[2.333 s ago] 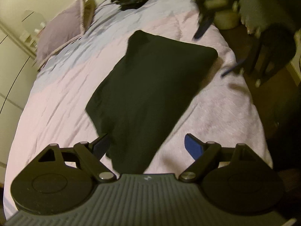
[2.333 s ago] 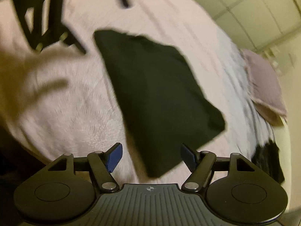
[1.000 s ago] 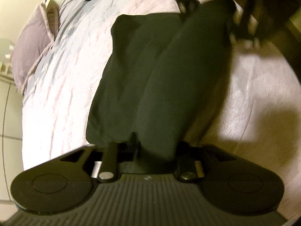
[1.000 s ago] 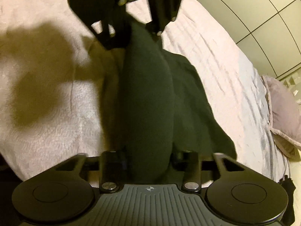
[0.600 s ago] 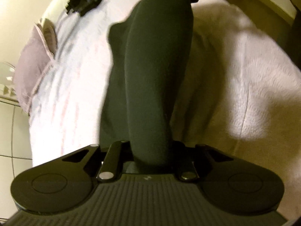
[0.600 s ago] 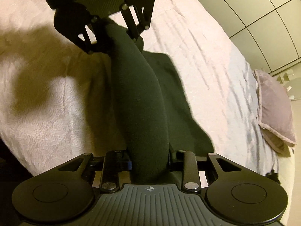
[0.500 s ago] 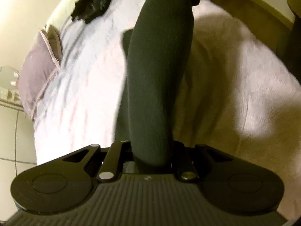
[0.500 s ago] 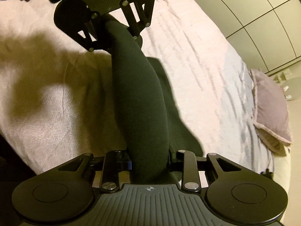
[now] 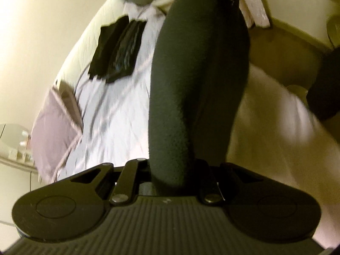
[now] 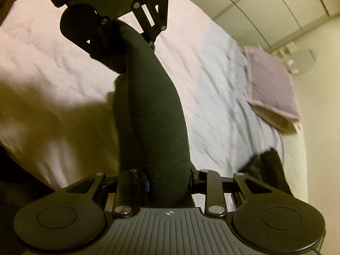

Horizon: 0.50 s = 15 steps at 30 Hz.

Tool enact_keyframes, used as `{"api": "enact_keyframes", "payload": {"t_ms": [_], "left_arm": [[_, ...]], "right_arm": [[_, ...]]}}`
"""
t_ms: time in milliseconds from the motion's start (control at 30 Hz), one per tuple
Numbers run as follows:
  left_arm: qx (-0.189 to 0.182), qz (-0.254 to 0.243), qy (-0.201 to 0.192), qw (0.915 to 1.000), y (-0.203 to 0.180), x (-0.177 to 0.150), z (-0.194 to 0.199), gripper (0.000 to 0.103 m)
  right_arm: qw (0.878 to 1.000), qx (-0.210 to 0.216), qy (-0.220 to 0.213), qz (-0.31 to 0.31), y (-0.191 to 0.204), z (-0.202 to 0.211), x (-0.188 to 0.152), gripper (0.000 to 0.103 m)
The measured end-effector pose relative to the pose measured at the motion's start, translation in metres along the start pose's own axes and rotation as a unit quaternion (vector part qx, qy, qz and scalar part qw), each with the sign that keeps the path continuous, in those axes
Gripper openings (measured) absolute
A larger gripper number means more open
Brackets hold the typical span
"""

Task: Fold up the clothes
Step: 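Carry the lifted sweater with both grippers toward the stack of folded jeans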

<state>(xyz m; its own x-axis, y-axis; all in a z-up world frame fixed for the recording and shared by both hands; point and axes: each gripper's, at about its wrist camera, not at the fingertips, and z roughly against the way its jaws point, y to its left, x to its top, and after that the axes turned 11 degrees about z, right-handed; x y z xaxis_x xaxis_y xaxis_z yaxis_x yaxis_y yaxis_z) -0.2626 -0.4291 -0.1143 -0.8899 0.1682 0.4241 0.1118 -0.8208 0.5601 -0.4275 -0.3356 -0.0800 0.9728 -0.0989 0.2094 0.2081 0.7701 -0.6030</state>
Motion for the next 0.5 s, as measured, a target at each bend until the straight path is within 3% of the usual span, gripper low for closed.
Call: {"api": "enact_keyframes", "payload": {"t_ms": [233, 500], "left_arm": [[-0.014, 0.016, -0.031, 0.9993, 0.042, 0.131, -0.061, 0.013], [0.003, 0.034, -0.030, 0.9990, 0.081, 0.257, -0.124, 0.013]], "right_arm": [[0.999, -0.030, 0.013, -0.032, -0.082, 0.008, -0.105, 0.029], [0.999, -0.040, -0.001, -0.037, -0.182, 0.008, -0.218, 0.029]]}}
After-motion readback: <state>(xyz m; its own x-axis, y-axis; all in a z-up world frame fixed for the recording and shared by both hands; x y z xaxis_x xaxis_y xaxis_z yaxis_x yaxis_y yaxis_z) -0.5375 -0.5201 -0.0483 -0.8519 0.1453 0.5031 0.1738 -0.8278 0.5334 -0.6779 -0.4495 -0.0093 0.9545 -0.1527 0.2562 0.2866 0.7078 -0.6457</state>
